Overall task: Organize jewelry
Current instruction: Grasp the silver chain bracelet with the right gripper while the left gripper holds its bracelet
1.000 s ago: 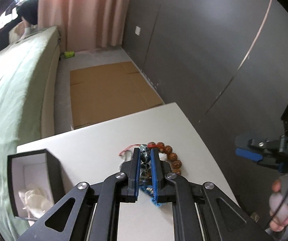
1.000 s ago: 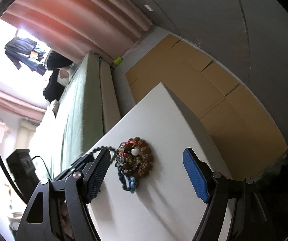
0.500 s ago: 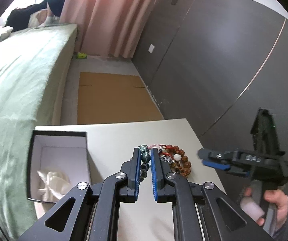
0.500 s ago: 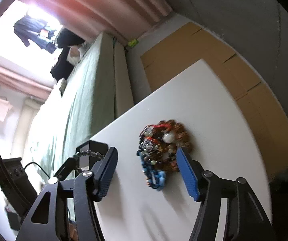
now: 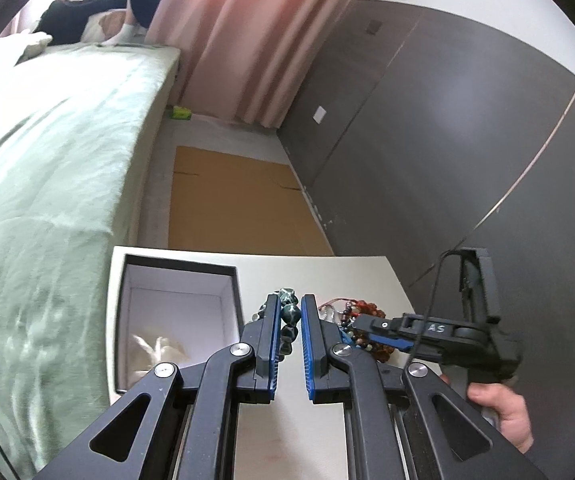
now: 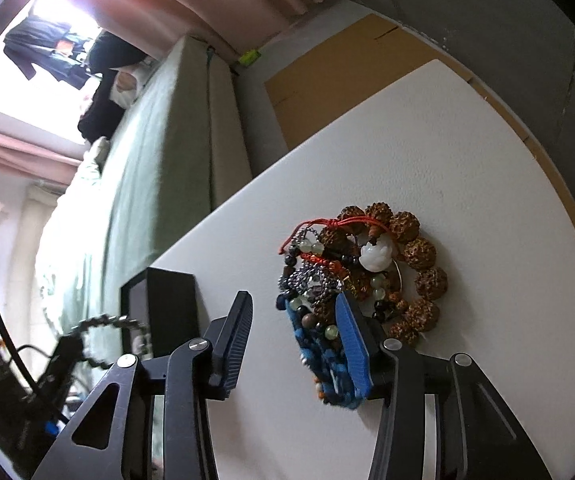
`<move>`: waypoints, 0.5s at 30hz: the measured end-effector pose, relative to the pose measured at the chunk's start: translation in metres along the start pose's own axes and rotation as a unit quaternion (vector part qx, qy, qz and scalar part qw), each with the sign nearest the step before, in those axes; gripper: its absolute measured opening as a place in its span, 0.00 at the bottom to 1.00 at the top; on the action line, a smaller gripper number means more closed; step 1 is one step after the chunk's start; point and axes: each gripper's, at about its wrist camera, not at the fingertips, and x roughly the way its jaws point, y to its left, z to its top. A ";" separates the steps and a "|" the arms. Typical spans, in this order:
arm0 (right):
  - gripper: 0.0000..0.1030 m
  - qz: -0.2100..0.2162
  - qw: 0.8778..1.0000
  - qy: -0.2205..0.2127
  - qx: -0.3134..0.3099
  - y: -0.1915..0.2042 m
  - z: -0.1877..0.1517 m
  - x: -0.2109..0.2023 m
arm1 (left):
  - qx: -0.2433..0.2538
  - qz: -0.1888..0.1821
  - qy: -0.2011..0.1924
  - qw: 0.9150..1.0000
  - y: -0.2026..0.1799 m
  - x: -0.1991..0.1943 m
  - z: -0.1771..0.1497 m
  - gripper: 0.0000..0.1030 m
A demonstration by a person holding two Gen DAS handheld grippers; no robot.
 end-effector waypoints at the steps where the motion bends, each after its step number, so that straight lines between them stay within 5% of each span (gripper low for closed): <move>1: 0.45 -0.004 1.000 -0.001 0.001 0.000 0.000 0.002 | -0.001 0.000 -0.001 1.000 0.002 -0.001 0.001 0.10; 15: 0.29 -0.084 0.996 -0.026 -0.010 0.006 0.006 0.015 | -0.015 0.007 -0.004 1.000 0.019 -0.015 0.002 0.10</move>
